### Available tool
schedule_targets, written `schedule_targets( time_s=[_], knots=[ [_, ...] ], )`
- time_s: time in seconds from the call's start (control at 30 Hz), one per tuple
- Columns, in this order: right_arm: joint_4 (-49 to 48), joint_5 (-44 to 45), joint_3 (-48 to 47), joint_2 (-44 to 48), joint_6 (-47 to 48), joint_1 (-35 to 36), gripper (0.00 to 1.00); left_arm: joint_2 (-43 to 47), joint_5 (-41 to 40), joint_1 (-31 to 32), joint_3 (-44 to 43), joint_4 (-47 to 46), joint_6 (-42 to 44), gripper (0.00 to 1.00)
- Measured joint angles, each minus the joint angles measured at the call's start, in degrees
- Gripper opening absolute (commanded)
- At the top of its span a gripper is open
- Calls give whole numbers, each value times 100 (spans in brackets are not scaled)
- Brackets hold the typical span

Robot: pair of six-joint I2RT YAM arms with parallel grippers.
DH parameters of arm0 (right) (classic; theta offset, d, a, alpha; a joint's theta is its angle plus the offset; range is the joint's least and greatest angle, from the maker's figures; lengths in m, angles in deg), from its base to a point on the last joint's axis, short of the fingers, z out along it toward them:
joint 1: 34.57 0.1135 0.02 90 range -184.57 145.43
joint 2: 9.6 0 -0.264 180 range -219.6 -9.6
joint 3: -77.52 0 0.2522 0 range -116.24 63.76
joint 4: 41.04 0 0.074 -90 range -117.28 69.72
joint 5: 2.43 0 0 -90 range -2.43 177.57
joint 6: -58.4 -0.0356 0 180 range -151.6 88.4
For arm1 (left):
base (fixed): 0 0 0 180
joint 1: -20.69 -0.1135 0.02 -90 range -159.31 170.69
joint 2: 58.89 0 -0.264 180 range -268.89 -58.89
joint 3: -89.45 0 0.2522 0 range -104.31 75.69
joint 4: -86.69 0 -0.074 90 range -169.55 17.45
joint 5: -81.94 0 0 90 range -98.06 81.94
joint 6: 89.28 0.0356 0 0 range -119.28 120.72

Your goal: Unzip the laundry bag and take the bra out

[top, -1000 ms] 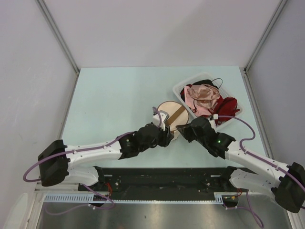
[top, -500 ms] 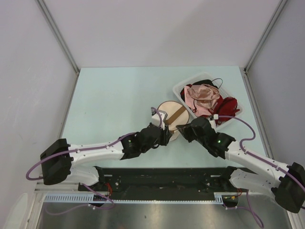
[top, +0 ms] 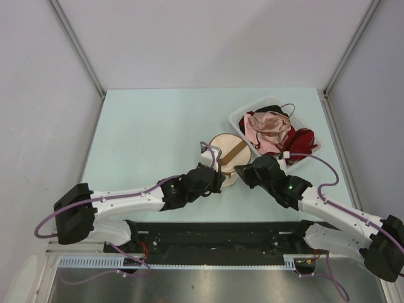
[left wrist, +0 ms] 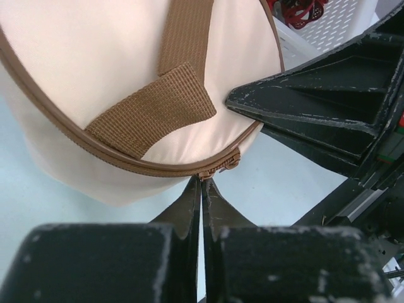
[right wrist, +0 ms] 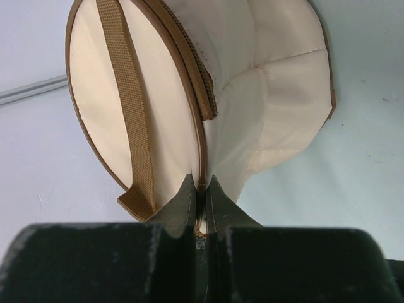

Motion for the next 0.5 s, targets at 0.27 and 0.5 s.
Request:
schedule_targets(
  time_s=[0.27, 0.5],
  knots=[
    [9, -68, 0, 0, 85, -33, 0, 229, -505, 15, -7, 424, -92, 0],
    [-286, -540, -4, 2, 1054, -186, 0, 697, -984, -518, -210, 1467, -125, 0]
  ],
)
